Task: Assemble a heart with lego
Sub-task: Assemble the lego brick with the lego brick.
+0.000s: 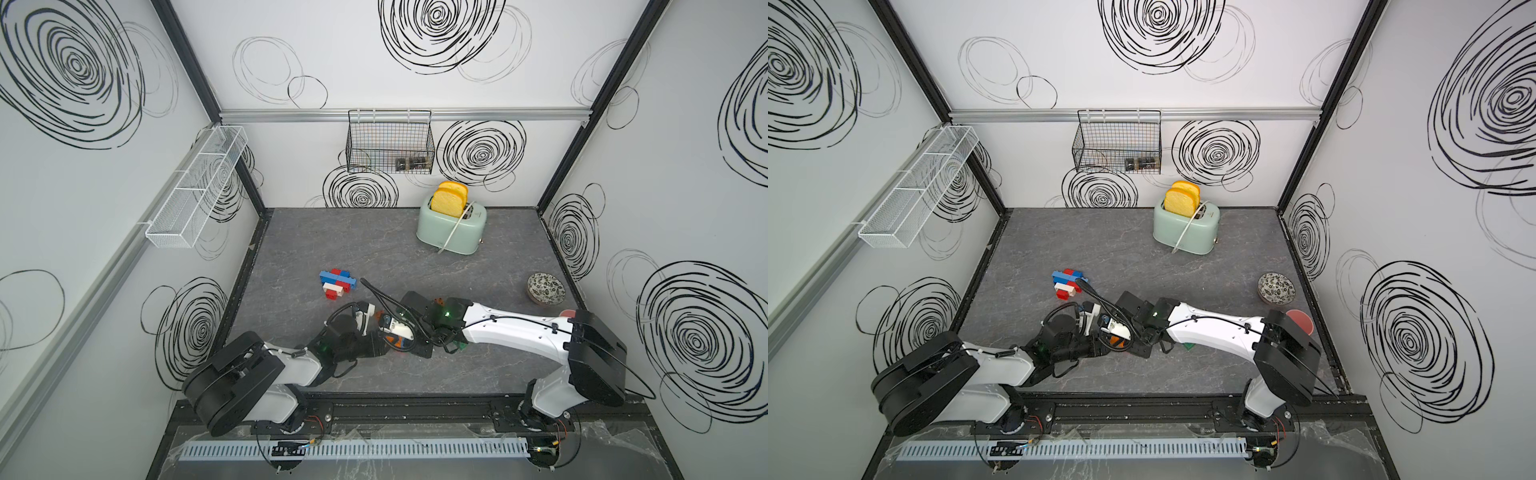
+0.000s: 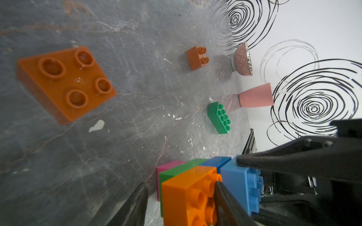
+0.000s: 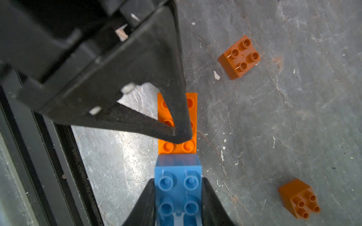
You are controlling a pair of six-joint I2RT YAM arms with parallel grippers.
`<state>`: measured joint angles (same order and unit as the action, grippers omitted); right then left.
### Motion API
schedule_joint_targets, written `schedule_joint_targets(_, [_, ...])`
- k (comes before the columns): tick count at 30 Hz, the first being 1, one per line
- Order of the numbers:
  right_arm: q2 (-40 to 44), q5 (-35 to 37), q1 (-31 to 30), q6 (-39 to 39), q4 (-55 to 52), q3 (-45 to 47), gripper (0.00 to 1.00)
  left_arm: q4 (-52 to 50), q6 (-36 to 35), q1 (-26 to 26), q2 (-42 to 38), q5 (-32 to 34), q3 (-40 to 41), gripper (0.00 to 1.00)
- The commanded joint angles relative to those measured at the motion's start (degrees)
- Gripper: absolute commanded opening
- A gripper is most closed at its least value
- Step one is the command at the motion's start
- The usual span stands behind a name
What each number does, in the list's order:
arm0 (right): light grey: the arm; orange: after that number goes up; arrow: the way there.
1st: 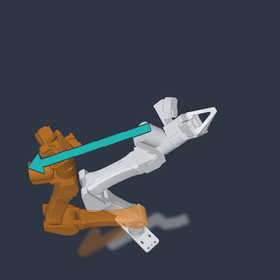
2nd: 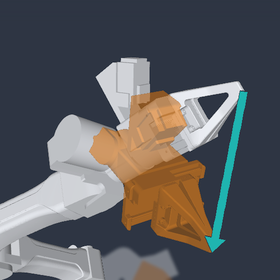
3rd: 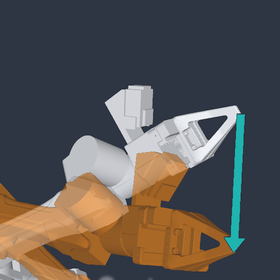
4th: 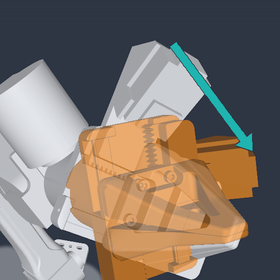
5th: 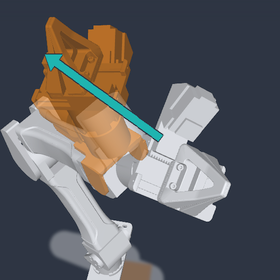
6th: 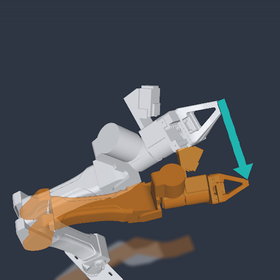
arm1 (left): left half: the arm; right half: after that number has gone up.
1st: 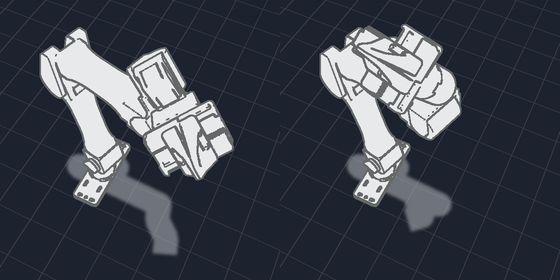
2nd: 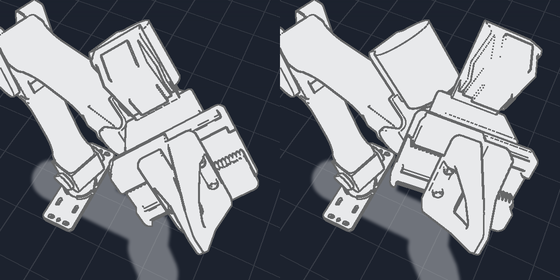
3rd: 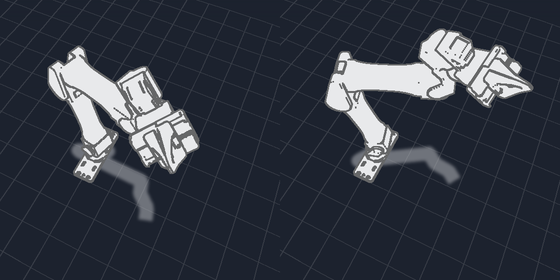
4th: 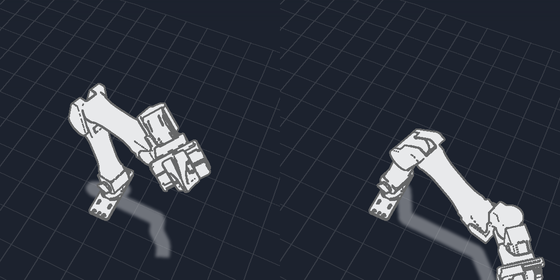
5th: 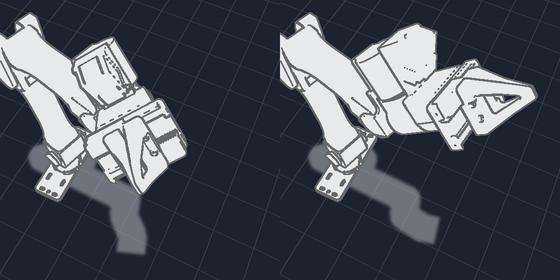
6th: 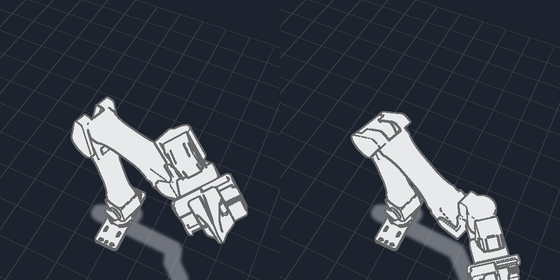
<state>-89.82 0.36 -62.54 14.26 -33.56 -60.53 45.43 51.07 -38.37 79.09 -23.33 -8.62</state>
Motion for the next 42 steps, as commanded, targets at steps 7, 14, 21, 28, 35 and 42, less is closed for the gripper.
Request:
schedule_joint_targets(7, [-5.6,-4.3,1.5,0.7,-6.7,1.7,0.29,-1.6,0.2,-0.2,0.9,0.7,1.4,0.58])
schedule_joint_targets(14, [-8.7,-3.2,1.7,0.8,-5.4,3.3,0.29,-1.7,0.0,-0.2,1.2,0.3,1.1,0.58])
schedule_joint_targets(21, [-5.7,1.7,0.6,0.7,-4.5,3.7,0.29,-2.4,-0.1,-0.2,0.9,0.4,0.9,0.58])
schedule_joint_targets(28, [-1.3,4.6,-1.7,0.7,-4.0,4.2,0.29,-1.8,0.0,-0.2,1.8,0.5,0.9,0.58])
schedule_joint_targets(35, [-0.6,2.4,-1.5,0.2,-5.0,4.0,0.29,-1.6,0.1,-0.3,2.0,0.5,1.0,0.58])
schedule_joint_targets(42, [-1.4,0.2,0.4,-0.6,-5.1,3.6,0.29,-1.4,0.1,-0.3,2.1,0.5,1.1,0.58])
